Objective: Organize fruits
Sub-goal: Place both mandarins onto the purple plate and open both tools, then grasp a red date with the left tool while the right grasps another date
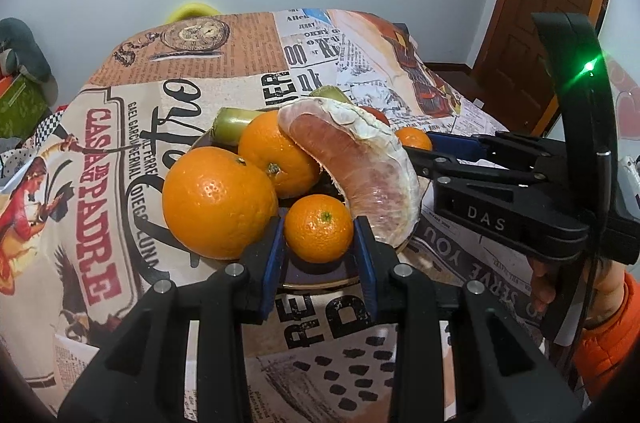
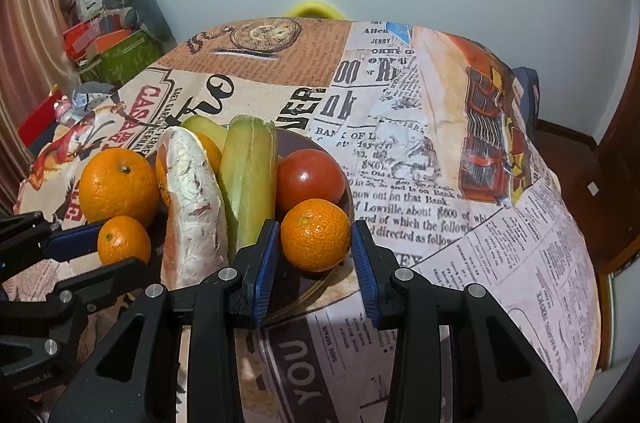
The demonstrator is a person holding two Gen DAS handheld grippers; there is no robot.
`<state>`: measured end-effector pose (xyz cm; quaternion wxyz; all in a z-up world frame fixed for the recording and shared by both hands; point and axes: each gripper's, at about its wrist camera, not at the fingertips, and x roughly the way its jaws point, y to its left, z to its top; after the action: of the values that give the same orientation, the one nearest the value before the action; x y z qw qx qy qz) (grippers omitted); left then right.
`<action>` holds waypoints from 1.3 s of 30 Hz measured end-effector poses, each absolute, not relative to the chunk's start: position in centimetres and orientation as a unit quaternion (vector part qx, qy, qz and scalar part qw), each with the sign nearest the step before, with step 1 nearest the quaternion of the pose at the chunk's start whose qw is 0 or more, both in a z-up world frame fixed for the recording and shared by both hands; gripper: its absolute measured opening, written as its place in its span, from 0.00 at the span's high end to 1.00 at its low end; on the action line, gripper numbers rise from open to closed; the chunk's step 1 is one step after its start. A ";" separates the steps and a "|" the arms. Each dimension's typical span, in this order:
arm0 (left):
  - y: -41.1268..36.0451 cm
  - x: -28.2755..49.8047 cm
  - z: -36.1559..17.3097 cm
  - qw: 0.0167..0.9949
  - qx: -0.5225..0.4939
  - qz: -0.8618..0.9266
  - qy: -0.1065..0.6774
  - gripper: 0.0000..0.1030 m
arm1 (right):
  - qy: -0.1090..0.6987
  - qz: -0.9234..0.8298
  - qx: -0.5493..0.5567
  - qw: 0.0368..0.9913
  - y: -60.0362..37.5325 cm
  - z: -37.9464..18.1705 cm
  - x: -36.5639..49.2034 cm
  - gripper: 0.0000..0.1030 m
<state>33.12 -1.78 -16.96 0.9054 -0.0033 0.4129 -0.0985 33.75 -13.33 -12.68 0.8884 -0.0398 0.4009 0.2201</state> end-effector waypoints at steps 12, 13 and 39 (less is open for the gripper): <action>-1.8 32.6 -16.5 0.906 -0.009 -0.099 0.411 0.60 | 0.407 0.217 -0.053 0.886 -13.3 -12.8 33.5 0.65; -1.7 32.5 -16.4 0.907 -0.009 -0.098 0.410 0.59 | 0.405 0.216 -0.051 0.887 -13.3 -12.7 33.4 0.64; 1.8 23.0 -8.6 0.934 -0.019 -0.044 0.354 0.38 | 0.341 0.206 -0.079 0.914 -14.5 -5.6 22.1 0.55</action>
<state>22.98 1.82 -8.57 0.9342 -0.0187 0.3536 -0.0442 22.09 -14.48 -5.63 0.9139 -0.0786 0.3405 0.2064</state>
